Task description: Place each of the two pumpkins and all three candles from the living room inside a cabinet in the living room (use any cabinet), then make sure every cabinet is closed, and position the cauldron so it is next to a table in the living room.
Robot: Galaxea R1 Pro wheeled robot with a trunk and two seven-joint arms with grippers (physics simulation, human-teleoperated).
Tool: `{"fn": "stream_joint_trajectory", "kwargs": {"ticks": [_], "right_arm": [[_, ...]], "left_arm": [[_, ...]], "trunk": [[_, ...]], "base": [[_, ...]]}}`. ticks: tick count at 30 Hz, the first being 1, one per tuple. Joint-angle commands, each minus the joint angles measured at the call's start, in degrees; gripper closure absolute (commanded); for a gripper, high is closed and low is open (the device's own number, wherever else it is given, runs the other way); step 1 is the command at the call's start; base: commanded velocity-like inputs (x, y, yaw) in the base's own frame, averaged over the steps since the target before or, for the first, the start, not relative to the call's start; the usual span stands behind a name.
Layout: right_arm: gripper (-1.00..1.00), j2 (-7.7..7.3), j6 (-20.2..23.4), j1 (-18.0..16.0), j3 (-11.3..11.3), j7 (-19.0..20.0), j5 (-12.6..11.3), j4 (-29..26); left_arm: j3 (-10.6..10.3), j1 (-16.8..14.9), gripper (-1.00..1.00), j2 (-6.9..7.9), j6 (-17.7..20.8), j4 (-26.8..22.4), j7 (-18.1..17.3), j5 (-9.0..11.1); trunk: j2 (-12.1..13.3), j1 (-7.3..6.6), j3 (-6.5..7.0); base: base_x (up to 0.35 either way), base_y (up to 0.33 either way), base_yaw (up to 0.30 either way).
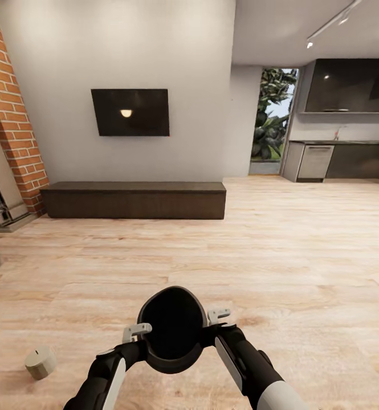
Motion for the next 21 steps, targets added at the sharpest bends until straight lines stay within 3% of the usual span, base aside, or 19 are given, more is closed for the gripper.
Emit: {"fn": "stream_joint_trajectory", "kwargs": {"ticks": [1, 21], "right_arm": [[1.0, 0.0, -0.2, 0.0, -0.2, 0.1, 0.2, -2.2], [1.0, 0.0, -0.2, 0.0, -0.2, 0.1, 0.2, -2.2]], "left_arm": [[0.1, 0.0, 1.0, 0.01, 0.0, 0.0, 0.0, -0.2], [0.1, 0.0, 1.0, 0.01, 0.1, 0.0, 0.0, -0.2]], "trunk": [[0.0, -0.01, 0.06], [0.0, -0.01, 1.13]], "base": [[-0.284, -0.127, 0.24], [-0.287, -0.133, 0.24]]}}
